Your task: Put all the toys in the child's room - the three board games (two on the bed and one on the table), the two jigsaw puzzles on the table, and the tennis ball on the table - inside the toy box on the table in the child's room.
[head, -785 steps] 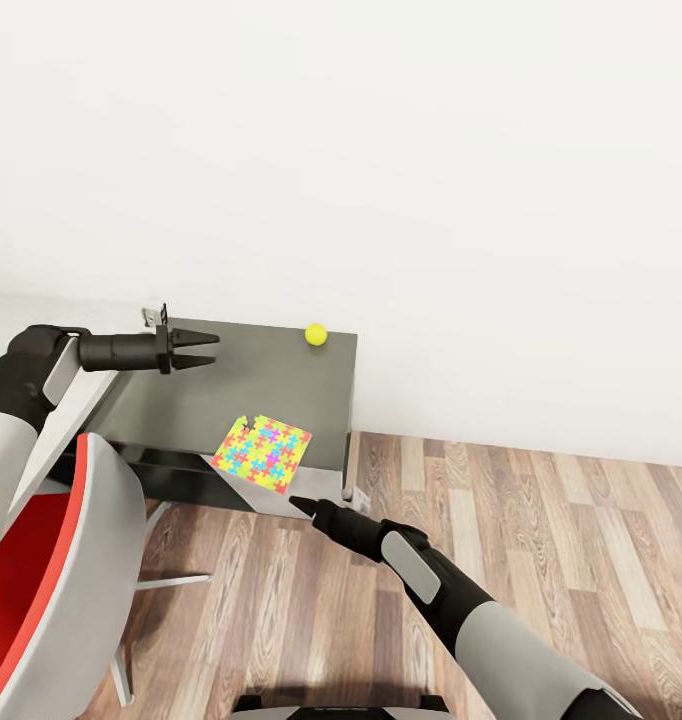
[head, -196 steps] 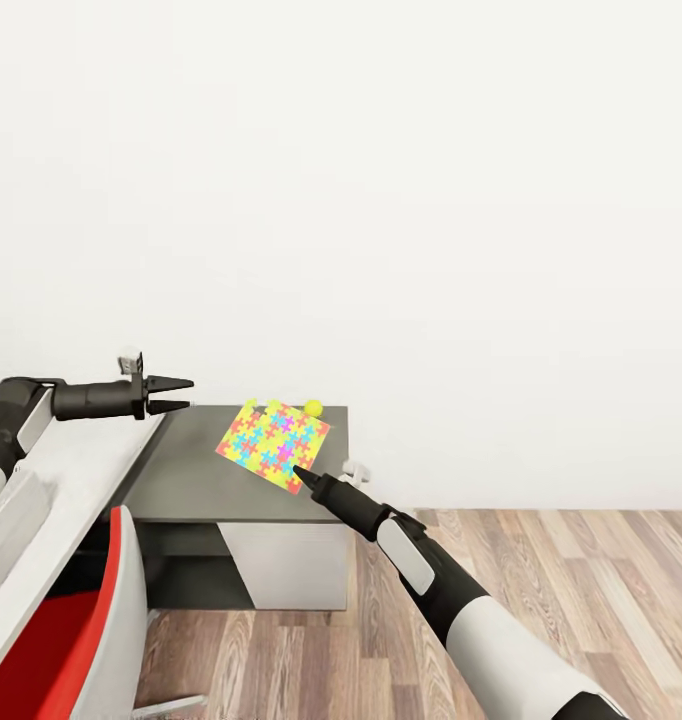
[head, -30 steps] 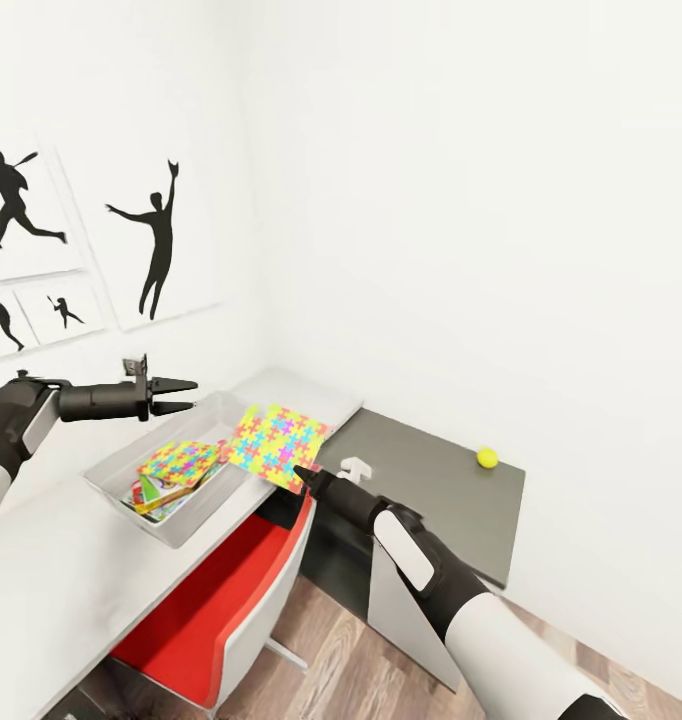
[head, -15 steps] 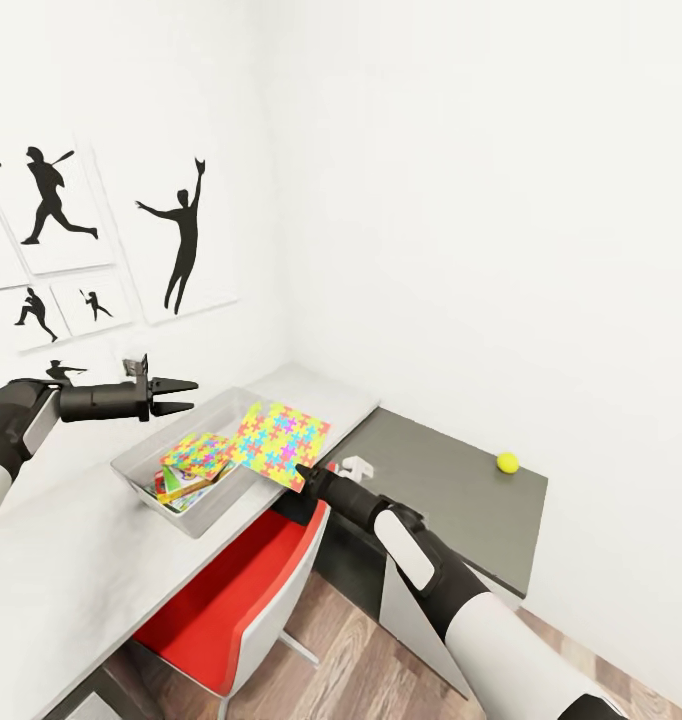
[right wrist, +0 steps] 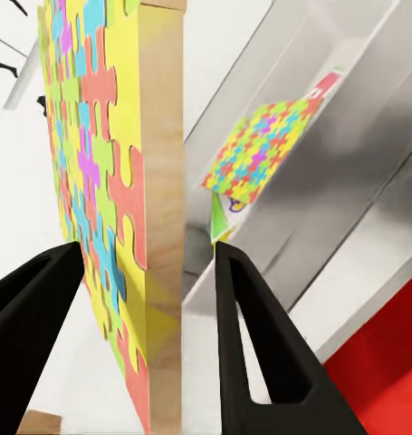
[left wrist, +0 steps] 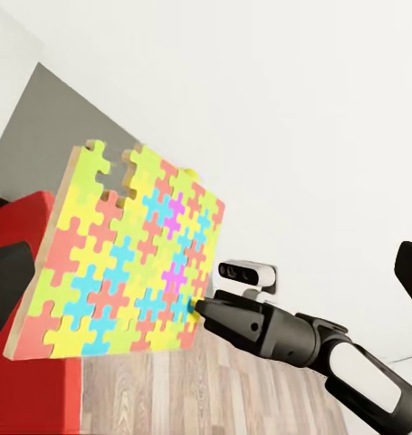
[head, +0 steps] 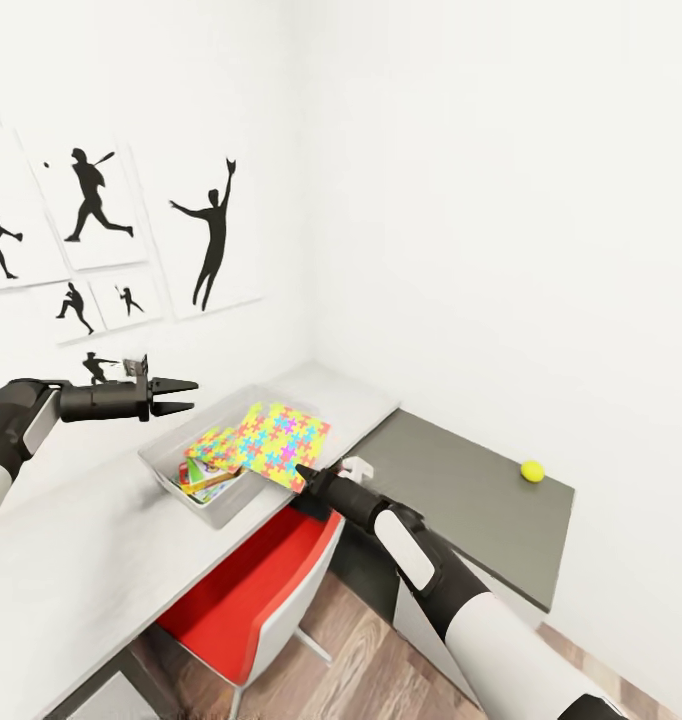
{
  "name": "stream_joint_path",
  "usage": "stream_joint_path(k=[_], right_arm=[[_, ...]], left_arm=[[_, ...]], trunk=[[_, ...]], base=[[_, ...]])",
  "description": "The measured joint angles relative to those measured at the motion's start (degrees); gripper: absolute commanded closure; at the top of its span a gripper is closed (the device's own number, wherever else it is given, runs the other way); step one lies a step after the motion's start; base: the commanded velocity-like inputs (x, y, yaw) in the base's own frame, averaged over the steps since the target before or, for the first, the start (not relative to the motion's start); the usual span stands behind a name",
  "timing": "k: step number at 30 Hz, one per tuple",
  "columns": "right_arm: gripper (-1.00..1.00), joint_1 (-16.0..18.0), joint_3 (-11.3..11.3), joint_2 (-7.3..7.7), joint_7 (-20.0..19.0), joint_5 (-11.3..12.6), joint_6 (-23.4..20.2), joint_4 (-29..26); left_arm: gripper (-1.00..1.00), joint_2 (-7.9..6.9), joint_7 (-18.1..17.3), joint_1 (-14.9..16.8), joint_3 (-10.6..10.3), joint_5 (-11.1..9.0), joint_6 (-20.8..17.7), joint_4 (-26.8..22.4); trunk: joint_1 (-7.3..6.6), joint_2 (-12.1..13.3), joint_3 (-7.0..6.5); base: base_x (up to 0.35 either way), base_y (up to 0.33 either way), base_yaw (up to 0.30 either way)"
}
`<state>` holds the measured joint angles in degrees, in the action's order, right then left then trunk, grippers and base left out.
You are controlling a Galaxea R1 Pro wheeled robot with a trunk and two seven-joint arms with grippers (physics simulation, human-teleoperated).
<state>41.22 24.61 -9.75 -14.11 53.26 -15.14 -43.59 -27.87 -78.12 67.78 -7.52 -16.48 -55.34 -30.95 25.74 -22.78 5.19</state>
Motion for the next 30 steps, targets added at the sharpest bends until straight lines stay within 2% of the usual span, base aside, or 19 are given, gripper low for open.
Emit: stream_joint_path(k=[9,19,20,22,24,26,30], right_arm=[[1.0,0.02,-0.01,0.0,-0.01,0.04,0.14,0.0],[1.0,0.0,-0.07,0.02,0.35,0.11,-0.58,0.05],[1.0,0.11,-0.13,0.05,1.03,0.16,-1.35,0.1],[1.0,1.05,-0.44,0.22,3.9,0.29,-5.51,-0.12],[1.0,3.89,-1.43,0.29,8.43,0.72,-11.61,-0.38],[1.0,6.44,-2.81,0.16,11.45,1.08,-15.43,-0.35],[1.0,13.05,-6.24,-0.24,14.6,1.24,-20.19,0.06]], left_arm=[[-1.0,0.0,0.01,0.0,0.0,0.0,0.0,0.0],[-1.0,-0.12,-0.02,0.0,0.29,0.09,-0.01,0.0],[-1.0,-0.11,-0.01,0.0,0.28,0.09,-0.01,0.0],[-1.0,-0.1,0.02,0.01,0.27,0.09,-0.01,0.0],[-1.0,-0.17,0.01,0.02,0.31,0.1,-0.01,0.0],[-1.0,-0.33,0.01,0.0,0.38,0.1,-0.01,0.05],[-1.0,-0.57,0.0,-0.01,0.43,0.1,-0.01,0.15]], trunk=[[0.0,0.0,0.39],[0.0,0.0,0.7],[0.0,0.0,0.7],[0.0,0.0,0.7],[0.0,0.0,0.69],[0.0,0.0,0.69],[0.0,0.0,0.68]], base=[[0.0,0.0,0.243],[0.0,0.0,0.032],[0.0,0.0,0.0],[0.0,0.0,0.0],[0.0,0.0,0.0],[0.0,0.0,0.0],[0.0,0.0,0.0]])
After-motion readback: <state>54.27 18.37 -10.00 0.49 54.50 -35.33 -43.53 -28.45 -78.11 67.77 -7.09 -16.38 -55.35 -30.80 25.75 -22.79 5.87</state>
